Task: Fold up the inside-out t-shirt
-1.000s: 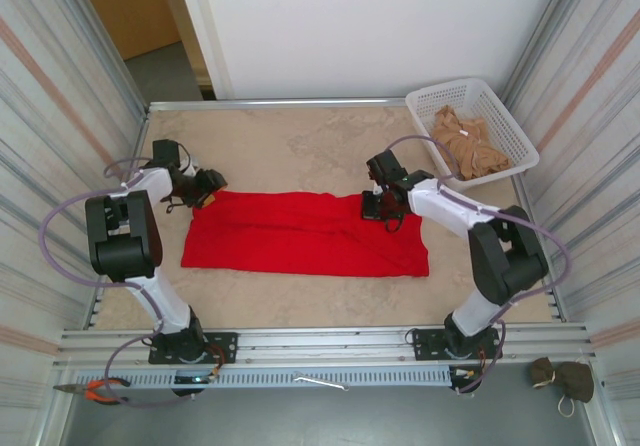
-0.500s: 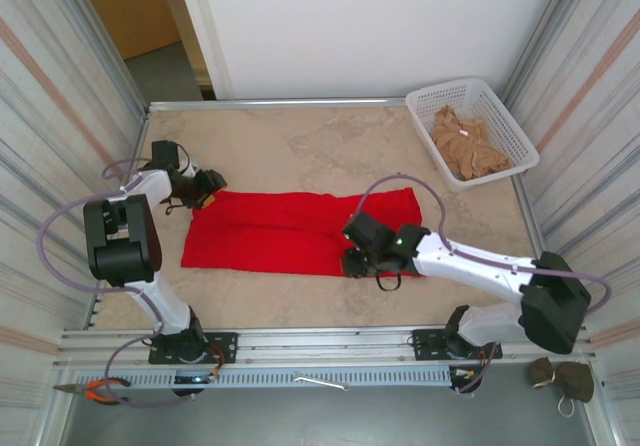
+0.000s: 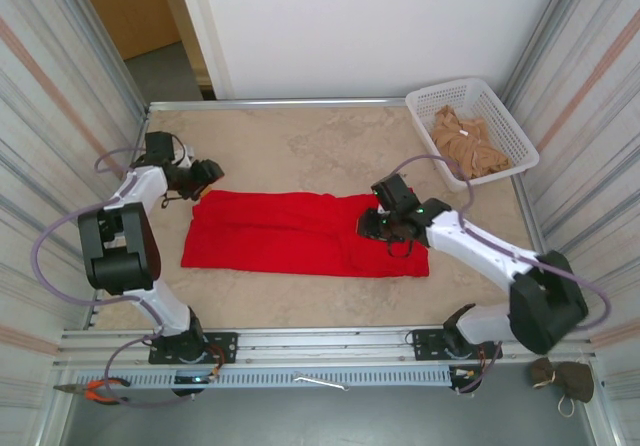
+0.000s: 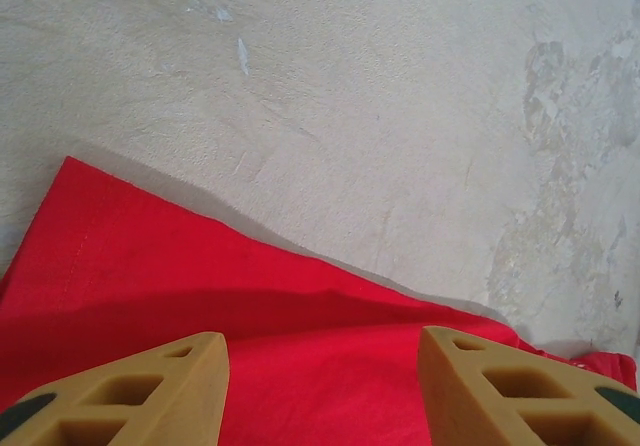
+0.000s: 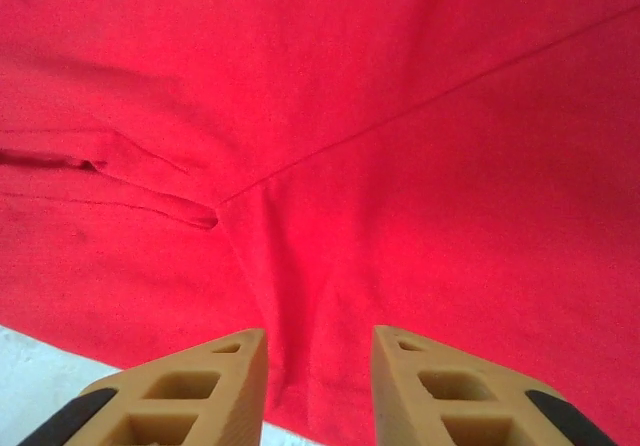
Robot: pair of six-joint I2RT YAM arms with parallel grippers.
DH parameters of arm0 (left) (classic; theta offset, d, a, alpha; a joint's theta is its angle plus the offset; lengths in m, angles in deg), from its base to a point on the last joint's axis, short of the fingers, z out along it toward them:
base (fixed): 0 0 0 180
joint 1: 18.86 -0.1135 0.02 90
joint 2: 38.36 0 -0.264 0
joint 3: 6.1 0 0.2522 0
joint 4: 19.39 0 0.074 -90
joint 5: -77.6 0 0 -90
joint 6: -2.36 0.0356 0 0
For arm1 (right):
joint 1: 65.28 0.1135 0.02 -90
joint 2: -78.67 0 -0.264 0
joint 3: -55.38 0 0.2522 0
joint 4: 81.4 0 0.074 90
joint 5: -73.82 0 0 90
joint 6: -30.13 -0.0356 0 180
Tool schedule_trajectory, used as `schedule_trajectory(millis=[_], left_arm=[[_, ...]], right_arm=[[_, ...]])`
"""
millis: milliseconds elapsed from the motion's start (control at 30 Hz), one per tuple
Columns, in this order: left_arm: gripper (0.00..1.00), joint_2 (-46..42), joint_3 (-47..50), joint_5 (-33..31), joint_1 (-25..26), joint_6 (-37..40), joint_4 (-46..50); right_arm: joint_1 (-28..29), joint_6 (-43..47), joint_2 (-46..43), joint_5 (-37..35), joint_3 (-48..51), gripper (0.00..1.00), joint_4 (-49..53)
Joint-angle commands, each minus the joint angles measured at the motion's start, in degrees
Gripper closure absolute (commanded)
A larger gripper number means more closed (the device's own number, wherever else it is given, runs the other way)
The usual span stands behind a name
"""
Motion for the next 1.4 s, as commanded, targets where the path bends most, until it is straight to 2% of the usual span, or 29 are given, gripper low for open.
schedule_trajectory(millis=[0, 167, 333, 467, 567, 600, 700, 733, 833, 1000, 1200, 1367], left_arm=[[0.47, 2.1, -0.8, -1.8, -0.6, 2.5, 3.0], [0.47, 3.4, 1.1, -2.9, -0.8, 3.9, 3.1], [0.47, 4.4, 4.6, -5.2, -0.8, 4.5, 1.5], [0.47, 7.4, 4.4, -5.7, -0.8, 4.9, 1.8], [0.47, 8.8, 2.5, -4.7, -0.9, 5.2, 3.2], [0.46, 8.2, 2.2, -4.0, -0.8, 5.1, 3.1], [0.45, 4.2, 1.9, -2.2, -0.6, 4.2, 2.9], [0.43, 2.3, 2.0, -1.8, -0.6, 4.0, 2.9], [0.37, -2.7, 2.9, -2.1, -0.8, 4.2, 3.9], [0.36, -8.1, 6.7, -0.3, -3.9, 3.2, 4.0], [0.35, -10.1, 10.9, 3.7, -6.7, 2.3, 2.3], [0.36, -9.9, 11.2, 4.4, -6.9, 2.3, 1.9]], right_arm=[[0.4, -0.3, 6.1, 3.7, -0.2, 0.72, -6.7], [-0.7, -6.8, 7.9, 2.0, 7.7, 0.74, -10.9], [-2.2, -11.1, 1.1, -1.5, 14.0, 0.73, -8.0], [-4.8, -10.1, -4.8, -1.6, 13.5, 0.7, -4.2], [-7.2, -7.0, -8.9, -1.6, 9.9, 0.6, 0.6], [-8.3, -5.7, -10.1, -2.3, 8.4, 0.53, 2.7], [-13.1, -2.0, -12.5, -4.2, 6.1, 0.25, 6.8], [-15.5, -0.9, -12.9, -3.4, 6.1, 0.2, 7.3], [-23.0, 2.7, -12.1, 0.6, 6.4, 0.14, 7.6], [-31.4, 7.9, -7.7, 6.4, 7.0, 0.11, 4.8], [-33.0, 10.2, -2.0, 11.5, 7.0, 0.09, -1.0], [-31.6, 9.3, 2.6, 11.0, 6.7, 0.08, -3.5]])
